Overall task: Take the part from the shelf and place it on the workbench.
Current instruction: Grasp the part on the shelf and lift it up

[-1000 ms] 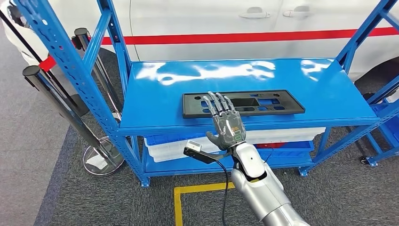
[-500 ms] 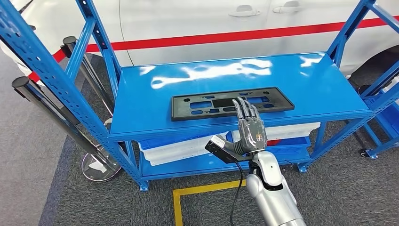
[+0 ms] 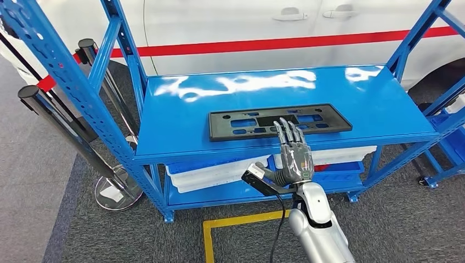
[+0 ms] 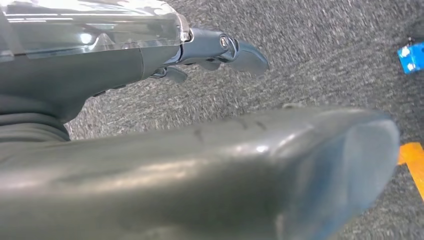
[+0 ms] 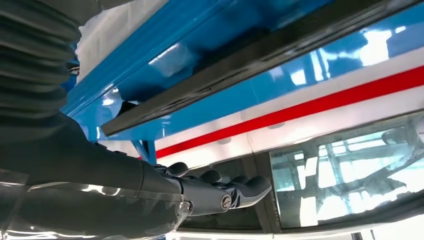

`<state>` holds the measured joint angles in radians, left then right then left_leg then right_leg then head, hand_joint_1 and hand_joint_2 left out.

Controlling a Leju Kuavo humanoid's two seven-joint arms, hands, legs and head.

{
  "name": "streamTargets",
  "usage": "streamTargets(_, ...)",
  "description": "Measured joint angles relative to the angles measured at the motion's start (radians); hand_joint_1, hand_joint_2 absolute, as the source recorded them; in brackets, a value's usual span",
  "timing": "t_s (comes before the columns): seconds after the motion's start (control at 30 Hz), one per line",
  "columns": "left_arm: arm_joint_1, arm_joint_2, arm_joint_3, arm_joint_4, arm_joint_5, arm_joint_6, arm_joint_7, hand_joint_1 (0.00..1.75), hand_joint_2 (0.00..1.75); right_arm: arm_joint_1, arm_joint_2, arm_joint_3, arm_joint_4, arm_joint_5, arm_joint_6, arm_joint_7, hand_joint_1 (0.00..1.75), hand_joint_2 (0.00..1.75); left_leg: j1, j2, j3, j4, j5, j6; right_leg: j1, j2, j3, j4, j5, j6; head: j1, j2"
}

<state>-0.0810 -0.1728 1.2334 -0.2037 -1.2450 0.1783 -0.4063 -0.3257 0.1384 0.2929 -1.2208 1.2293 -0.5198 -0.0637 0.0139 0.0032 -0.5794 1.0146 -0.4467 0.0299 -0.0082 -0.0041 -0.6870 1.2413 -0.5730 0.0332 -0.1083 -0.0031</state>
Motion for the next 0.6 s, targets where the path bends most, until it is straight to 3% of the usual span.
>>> streamTargets(0.03, 0.000, 0.000, -0.002, 0.000, -0.001, -0.001, 0.000, 0.00, 0.00, 0.007, -0.002, 0.000, 0.000, 0.002, -0.001, 0.000, 0.00, 1.75, 0.000, -0.001, 0.000, 0.000, 0.000, 0.000, -0.002, 0.000, -0.026, 0.050, -0.013, 0.002, 0.000, 0.000)
streamTargets(0.07, 0.001, 0.000, -0.004, 0.000, -0.002, -0.001, 0.000, 0.00, 0.00, 0.014, -0.005, -0.001, 0.000, 0.005, -0.002, 0.000, 0.00, 1.75, 0.000, -0.001, 0.000, 0.001, -0.001, 0.000, -0.003, 0.000, -0.035, 0.064, -0.006, 0.003, 0.000, 0.000)
streamTargets(0.1, 0.001, 0.000, -0.006, 0.000, -0.002, -0.002, 0.000, 0.00, 0.00, 0.019, -0.007, -0.001, -0.001, 0.007, -0.003, 0.000, 0.00, 1.75, 0.000, -0.002, 0.001, 0.001, -0.001, -0.001, -0.004, 0.000, -0.025, 0.037, 0.020, 0.002, 0.000, 0.000)
streamTargets(0.2, -0.001, 0.000, -0.012, 0.000, -0.005, -0.003, 0.001, 0.00, 0.00, 0.023, -0.010, -0.001, -0.009, 0.015, -0.010, 0.000, 0.00, 1.75, -0.002, -0.005, 0.006, 0.001, -0.005, -0.009, -0.002, 0.001, 0.072, -0.168, 0.116, -0.009, 0.000, 0.000)
streamTargets(0.27, -0.002, 0.000, -0.014, 0.000, -0.008, -0.004, 0.003, 0.00, 0.00, 0.025, -0.011, -0.001, -0.014, 0.020, -0.014, 0.000, 0.00, 1.75, -0.005, -0.005, 0.006, 0.001, -0.007, -0.019, 0.004, 0.003, 0.098, -0.226, 0.127, -0.018, 0.000, 0.000)
streamTargets(0.37, -0.003, 0.000, -0.017, 0.000, -0.011, -0.005, 0.006, 0.00, 0.00, 0.027, -0.013, -0.001, -0.021, 0.027, -0.015, 0.001, 0.00, 1.75, -0.004, -0.005, 0.006, 0.002, -0.013, -0.036, 0.002, 0.003, 0.101, -0.238, 0.133, -0.035, 0.000, 0.000)
streamTargets(0.43, -0.003, 0.000, -0.018, 0.000, -0.011, -0.006, 0.006, 0.00, 0.00, 0.028, -0.013, -0.001, -0.025, 0.028, -0.016, 0.002, 0.00, 1.75, -0.004, -0.004, -0.021, 0.068, -0.055, -0.044, -0.003, 0.001, 0.107, -0.247, 0.136, -0.048, 0.000, 0.000)
streamTargets(0.5, -0.002, 0.000, -0.018, 0.000, -0.011, -0.006, 0.007, 0.00, 0.00, 0.030, -0.013, -0.001, -0.025, 0.029, -0.016, 0.002, 0.00, 1.75, -0.002, -0.004, -0.085, 0.205, -0.122, -0.048, -0.001, -0.001, 0.109, -0.247, 0.135, -0.054, 0.000, 0.000)
streamTargets(0.53, -0.001, 0.000, -0.018, 0.000, -0.011, -0.006, 0.007, 0.00, 0.00, 0.032, -0.013, -0.001, -0.025, 0.029, -0.016, 0.002, 0.00, 1.75, -0.002, -0.004, -0.114, 0.265, -0.141, -0.050, 0.000, -0.001, 0.109, -0.247, 0.133, -0.056, 0.000, 0.000)
streamTargets(0.57, -0.001, 0.000, -0.018, 0.000, -0.011, -0.006, 0.007, 0.00, 0.00, 0.034, -0.013, -0.001, -0.025, 0.029, -0.016, 0.002, 0.00, 1.75, -0.002, -0.004, -0.128, 0.290, -0.140, -0.052, 0.001, -0.001, 0.110, -0.246, 0.132, -0.056, 0.000, 0.000)
streamTargets(0.6, 0.000, 0.000, -0.018, 0.000, -0.011, -0.006, 0.007, 0.00, 0.00, 0.035, -0.013, -0.001, -0.025, 0.029, -0.016, 0.002, 0.00, 1.75, -0.002, -0.004, -0.121, 0.273, -0.119, -0.052, 0.002, 0.000, 0.112, -0.245, 0.131, -0.056, 0.000, 0.000)
